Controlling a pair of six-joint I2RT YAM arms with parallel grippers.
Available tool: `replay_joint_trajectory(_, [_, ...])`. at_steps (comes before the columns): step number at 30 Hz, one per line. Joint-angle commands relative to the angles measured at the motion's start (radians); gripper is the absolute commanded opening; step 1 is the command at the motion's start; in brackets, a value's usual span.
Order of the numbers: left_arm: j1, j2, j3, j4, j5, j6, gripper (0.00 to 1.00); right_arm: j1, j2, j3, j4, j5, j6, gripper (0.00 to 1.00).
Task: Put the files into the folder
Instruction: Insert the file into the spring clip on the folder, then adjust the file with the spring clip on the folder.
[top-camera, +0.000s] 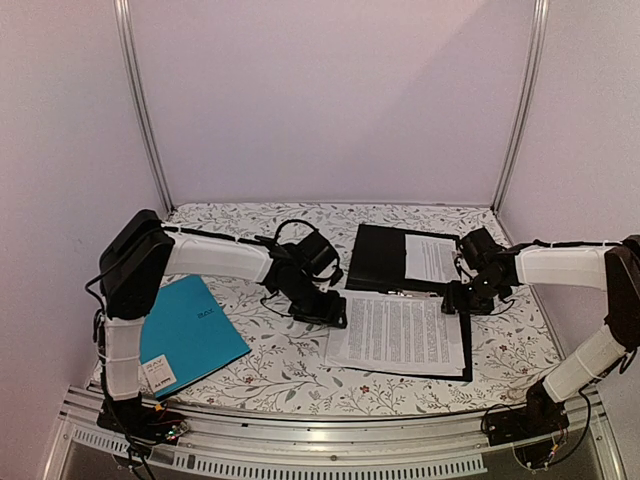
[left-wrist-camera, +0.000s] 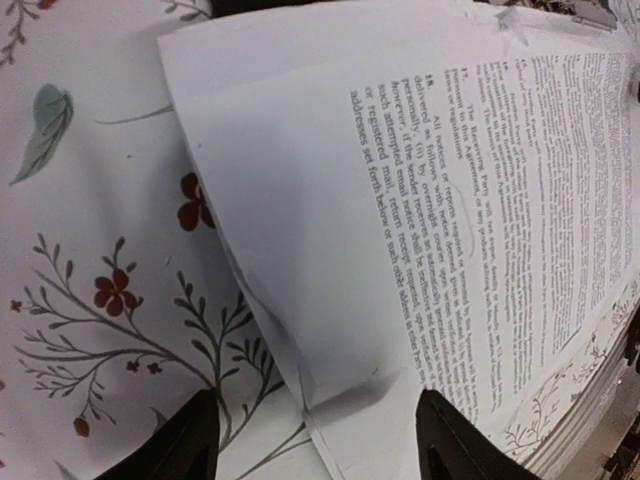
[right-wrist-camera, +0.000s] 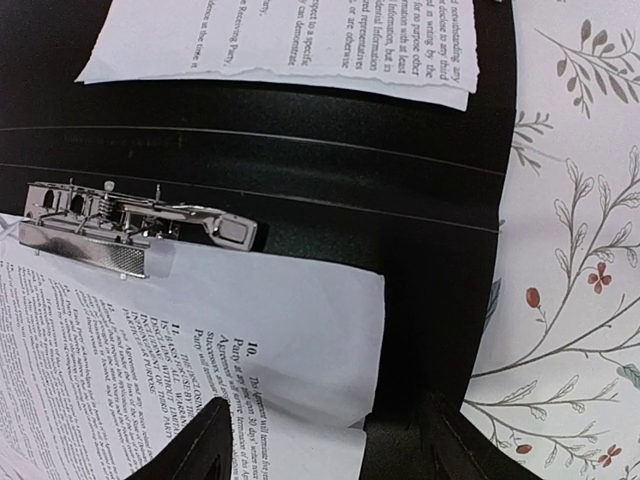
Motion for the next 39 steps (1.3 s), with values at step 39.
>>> replay_joint_trajectory(39, [-0.020,0.005,0.096,-0.005,-0.027,0.025,0.80,0.064,-0.261,0.020,-0.170,0.031,-0.057,0.83])
